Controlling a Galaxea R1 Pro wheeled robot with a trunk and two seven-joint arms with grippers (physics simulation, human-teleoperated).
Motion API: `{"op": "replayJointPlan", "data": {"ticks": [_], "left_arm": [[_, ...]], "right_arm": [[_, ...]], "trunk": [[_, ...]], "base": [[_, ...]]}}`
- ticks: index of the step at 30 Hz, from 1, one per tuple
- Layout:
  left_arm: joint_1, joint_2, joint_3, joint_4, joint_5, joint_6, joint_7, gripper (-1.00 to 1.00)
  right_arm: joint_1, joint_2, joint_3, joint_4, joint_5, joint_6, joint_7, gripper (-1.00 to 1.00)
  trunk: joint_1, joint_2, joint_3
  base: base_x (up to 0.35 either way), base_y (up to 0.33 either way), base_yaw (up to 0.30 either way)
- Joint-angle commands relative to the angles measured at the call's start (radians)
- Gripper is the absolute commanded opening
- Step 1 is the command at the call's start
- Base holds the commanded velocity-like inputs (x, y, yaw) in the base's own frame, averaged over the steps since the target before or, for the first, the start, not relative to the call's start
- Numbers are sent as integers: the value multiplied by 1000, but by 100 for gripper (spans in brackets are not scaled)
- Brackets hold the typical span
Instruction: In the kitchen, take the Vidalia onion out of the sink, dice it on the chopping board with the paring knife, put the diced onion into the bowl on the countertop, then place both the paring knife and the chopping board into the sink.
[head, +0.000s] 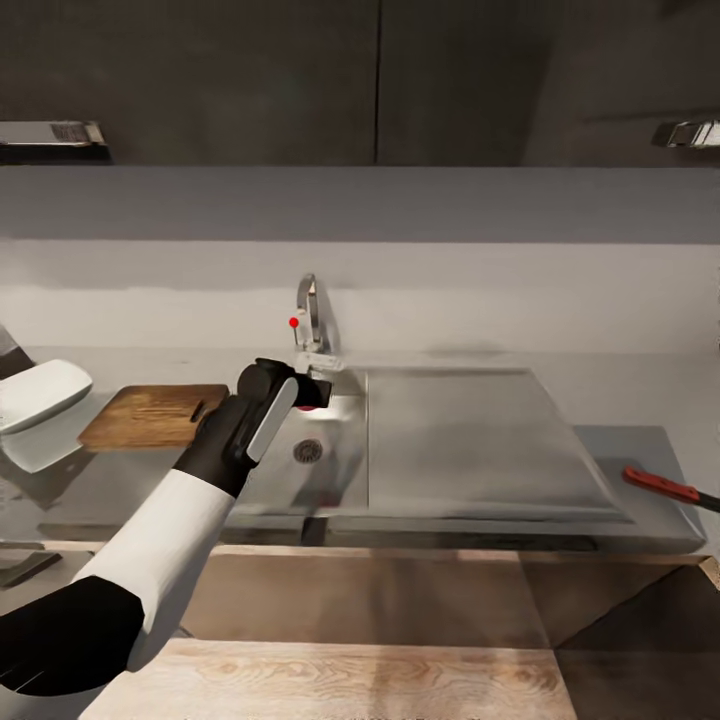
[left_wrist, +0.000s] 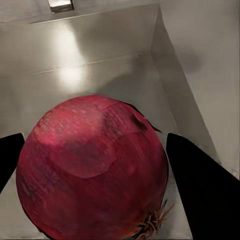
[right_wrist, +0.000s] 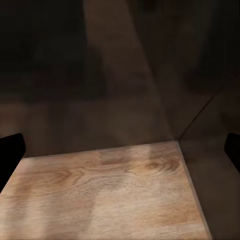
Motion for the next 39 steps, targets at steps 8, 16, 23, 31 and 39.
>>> {"op": "replayJointPlan", "data": {"ticks": [8,16,23,31,39], "left_arm": [[-1,29,-2,-7,13,3,11,-100],[-1,34,0,-16,11,2,12,-100],[-1,63,1,-37,11,2,13,-100],[-1,90,2,-50,11,3,12,-100],[-1,93,2,-49,11,2,12,-100]], "right_arm": [[-1,0,-1,2,11,-2,-9,100],[-1,0,-2,2,11,-2,-10,100],[-1,0,-2,2,11,-1,-10,100],[-1,0,-2,2,11,0,-10,100],[-1,0,-3,2,12,0,-10,100]], "trunk": [[0,-1,11],[0,-1,24],[0,-1,35],[0,-1,46],[0,-1,55]], "base": [[-234,162,0],[-207,223,0],[-20,291,0],[92,289,0],[174,259,0]]}}
